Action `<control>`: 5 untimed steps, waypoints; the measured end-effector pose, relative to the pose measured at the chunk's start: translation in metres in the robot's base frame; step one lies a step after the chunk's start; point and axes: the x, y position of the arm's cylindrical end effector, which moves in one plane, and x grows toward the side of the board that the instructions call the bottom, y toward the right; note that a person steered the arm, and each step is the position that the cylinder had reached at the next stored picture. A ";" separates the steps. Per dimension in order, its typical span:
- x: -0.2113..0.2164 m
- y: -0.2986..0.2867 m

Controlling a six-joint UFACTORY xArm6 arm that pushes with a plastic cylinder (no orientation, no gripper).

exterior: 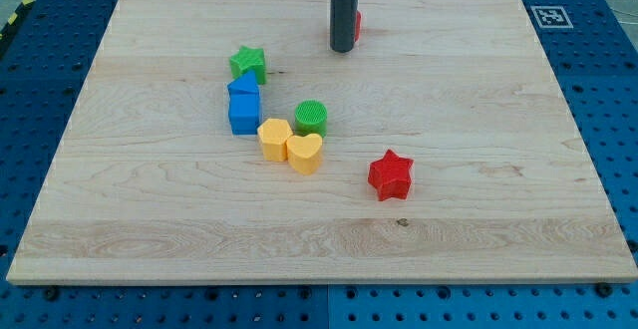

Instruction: Move your arm away from the red circle

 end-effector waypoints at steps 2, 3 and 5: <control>0.054 0.052; 0.084 0.071; 0.141 0.118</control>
